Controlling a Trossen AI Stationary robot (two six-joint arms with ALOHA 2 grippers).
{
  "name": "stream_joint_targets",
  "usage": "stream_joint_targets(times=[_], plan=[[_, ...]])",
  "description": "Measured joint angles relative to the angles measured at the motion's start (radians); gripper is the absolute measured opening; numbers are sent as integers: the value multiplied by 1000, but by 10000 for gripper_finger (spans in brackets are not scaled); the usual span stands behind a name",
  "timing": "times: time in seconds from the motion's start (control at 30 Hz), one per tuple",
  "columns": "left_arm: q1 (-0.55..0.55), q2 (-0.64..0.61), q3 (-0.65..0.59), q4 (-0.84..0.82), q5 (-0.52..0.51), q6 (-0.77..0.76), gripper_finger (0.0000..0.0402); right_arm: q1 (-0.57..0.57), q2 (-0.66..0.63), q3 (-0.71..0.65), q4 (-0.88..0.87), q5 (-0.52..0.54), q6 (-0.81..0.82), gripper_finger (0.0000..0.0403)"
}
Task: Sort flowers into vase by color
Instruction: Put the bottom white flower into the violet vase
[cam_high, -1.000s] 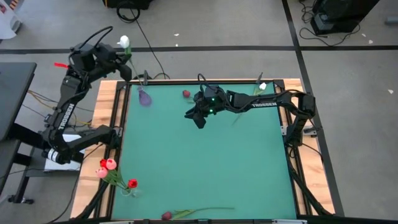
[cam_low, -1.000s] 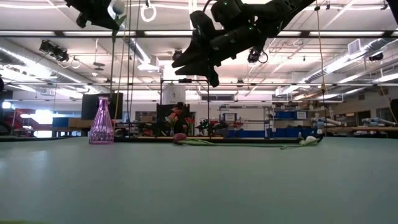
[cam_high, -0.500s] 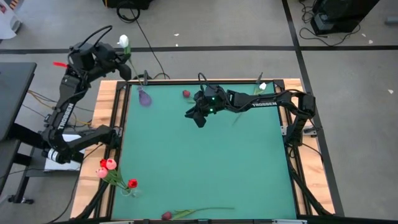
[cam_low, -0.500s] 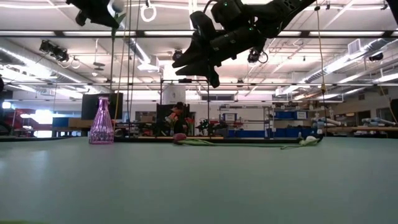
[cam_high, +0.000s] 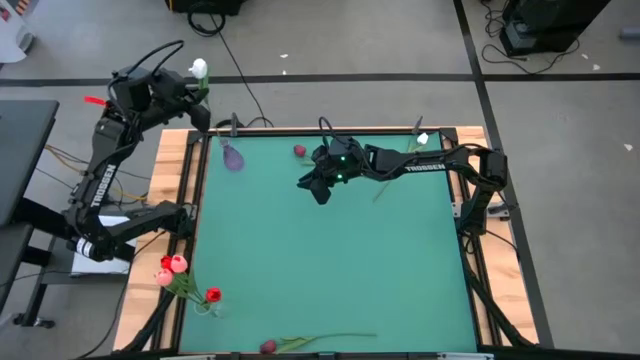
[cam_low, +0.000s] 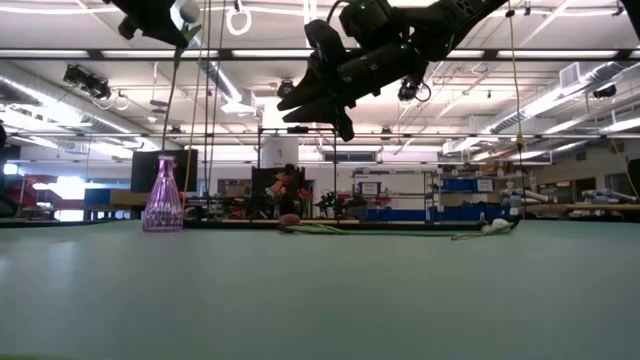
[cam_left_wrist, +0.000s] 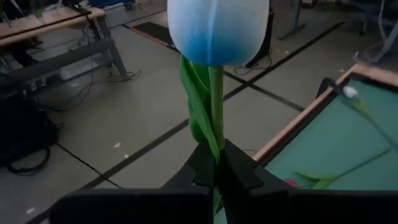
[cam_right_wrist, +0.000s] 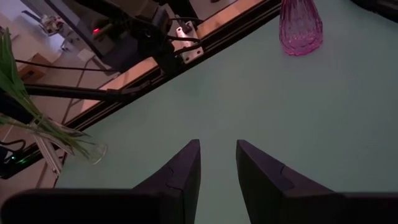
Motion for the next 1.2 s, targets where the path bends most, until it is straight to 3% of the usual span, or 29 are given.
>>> stream_joint_targets(times=[0.37, 1.0, 1.2], plan=[[0, 3, -79, 67, -7, 66, 13, 3, 0, 0, 0, -5, -23, 112], [1, 5, -77, 152, -7, 56, 13, -9, 0, 0, -1, -9, -24, 112], [-10, 19, -77, 111, 144, -17, 13, -9, 0, 0, -1, -8, -24, 112]])
